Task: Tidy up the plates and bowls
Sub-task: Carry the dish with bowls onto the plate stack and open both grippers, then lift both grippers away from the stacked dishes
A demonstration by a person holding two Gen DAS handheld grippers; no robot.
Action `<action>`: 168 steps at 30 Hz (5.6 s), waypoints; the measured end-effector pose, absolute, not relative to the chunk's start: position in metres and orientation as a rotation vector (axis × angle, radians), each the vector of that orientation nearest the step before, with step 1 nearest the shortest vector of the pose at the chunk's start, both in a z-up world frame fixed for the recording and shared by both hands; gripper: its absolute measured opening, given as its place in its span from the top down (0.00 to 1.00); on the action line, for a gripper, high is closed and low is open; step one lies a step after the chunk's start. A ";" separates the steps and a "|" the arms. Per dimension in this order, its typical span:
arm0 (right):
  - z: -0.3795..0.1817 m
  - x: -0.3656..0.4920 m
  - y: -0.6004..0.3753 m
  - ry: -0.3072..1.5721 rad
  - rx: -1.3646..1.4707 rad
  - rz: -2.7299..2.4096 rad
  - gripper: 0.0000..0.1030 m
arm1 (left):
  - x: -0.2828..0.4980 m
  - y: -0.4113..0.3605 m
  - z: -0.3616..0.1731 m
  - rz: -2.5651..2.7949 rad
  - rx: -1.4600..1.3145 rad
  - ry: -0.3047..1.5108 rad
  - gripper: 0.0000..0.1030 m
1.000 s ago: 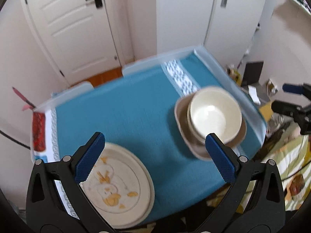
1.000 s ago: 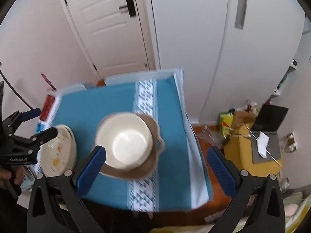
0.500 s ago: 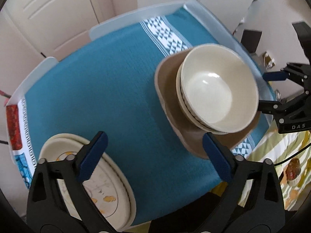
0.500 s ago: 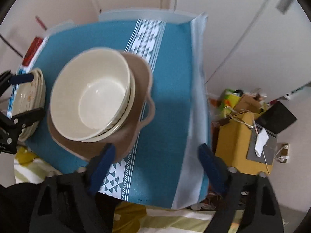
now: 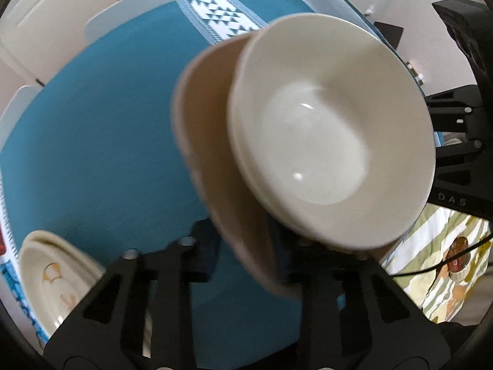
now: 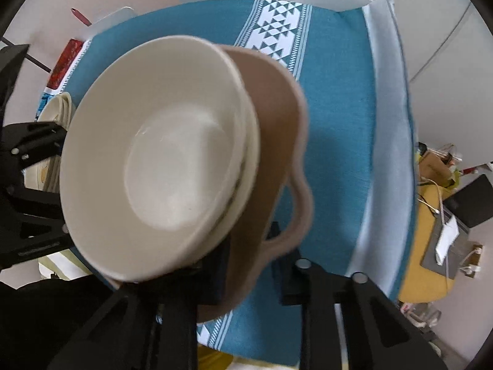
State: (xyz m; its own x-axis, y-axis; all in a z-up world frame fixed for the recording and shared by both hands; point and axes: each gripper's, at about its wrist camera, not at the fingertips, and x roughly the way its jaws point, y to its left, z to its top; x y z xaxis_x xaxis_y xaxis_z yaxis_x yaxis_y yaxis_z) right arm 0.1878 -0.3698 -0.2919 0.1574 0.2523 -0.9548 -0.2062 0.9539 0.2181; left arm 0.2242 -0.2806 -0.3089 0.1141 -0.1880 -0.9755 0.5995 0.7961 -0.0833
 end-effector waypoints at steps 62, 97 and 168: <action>-0.202 0.161 -0.119 1.159 0.034 0.361 0.90 | 0.177 -0.013 -0.231 -0.379 0.319 1.220 0.89; -0.224 0.152 -0.128 1.184 0.137 0.281 0.90 | 0.177 -0.020 -0.261 -0.355 0.316 1.232 0.84; 0.070 -0.074 -0.169 0.310 0.078 -0.108 0.00 | -0.050 0.017 0.062 -0.125 0.058 0.218 0.00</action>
State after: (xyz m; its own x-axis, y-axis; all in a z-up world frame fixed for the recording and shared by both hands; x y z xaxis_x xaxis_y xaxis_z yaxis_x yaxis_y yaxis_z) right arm -0.0742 -0.1693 0.0703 0.9466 -0.0935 -0.3084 0.1176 0.9912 0.0603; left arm -0.0503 0.0165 0.0618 0.9686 -0.1178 -0.2188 0.1304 0.9905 0.0439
